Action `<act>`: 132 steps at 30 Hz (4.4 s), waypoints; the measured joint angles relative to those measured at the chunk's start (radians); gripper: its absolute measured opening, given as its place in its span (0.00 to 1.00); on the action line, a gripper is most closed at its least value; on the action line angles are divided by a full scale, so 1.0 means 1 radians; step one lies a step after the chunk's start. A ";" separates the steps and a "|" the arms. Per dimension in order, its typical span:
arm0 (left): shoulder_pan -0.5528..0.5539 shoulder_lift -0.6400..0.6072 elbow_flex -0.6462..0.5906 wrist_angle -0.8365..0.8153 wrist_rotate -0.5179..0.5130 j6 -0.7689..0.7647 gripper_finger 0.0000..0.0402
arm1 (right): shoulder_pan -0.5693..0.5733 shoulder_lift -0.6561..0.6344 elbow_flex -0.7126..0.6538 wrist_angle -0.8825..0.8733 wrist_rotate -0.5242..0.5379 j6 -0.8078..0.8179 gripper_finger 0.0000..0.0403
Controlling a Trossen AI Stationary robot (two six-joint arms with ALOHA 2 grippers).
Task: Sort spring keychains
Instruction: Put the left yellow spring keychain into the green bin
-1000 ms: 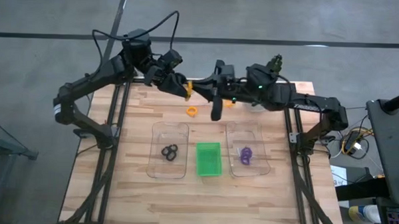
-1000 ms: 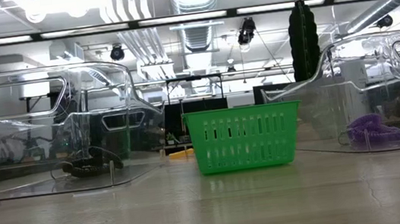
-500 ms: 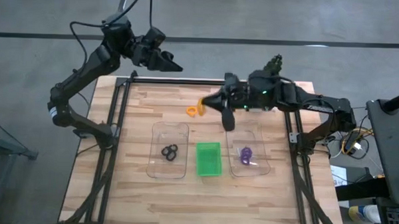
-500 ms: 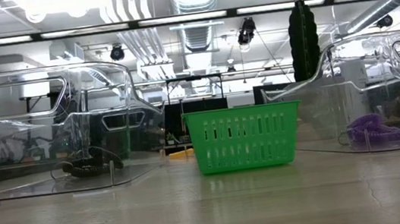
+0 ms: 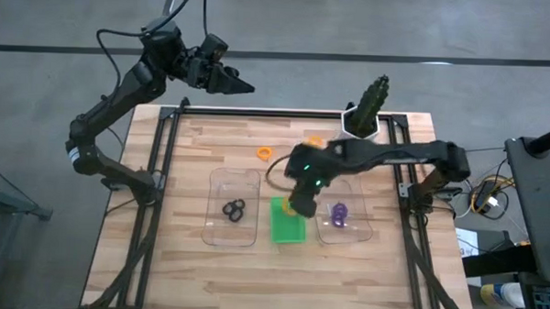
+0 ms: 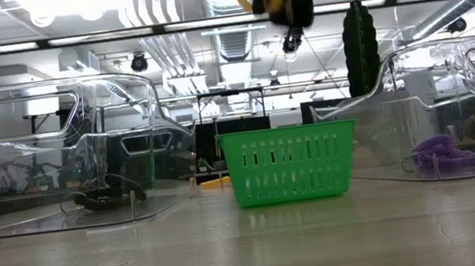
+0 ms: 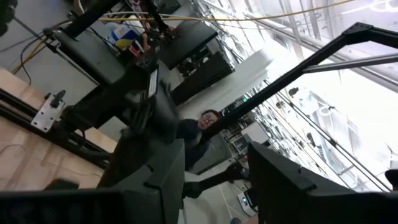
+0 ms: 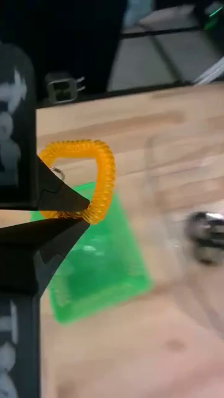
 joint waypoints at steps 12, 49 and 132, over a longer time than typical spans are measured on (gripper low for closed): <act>0.000 0.000 0.000 -0.001 -0.034 -0.001 0.42 | 0.002 0.328 -0.030 -0.016 -0.166 -0.047 0.02; 0.023 0.195 -0.010 -0.437 -0.119 0.356 0.42 | -0.024 -0.089 0.349 -0.296 0.263 0.049 0.48; -0.122 0.351 0.133 -0.665 -0.922 0.746 0.00 | 0.000 -0.236 0.325 -0.103 0.724 0.096 0.48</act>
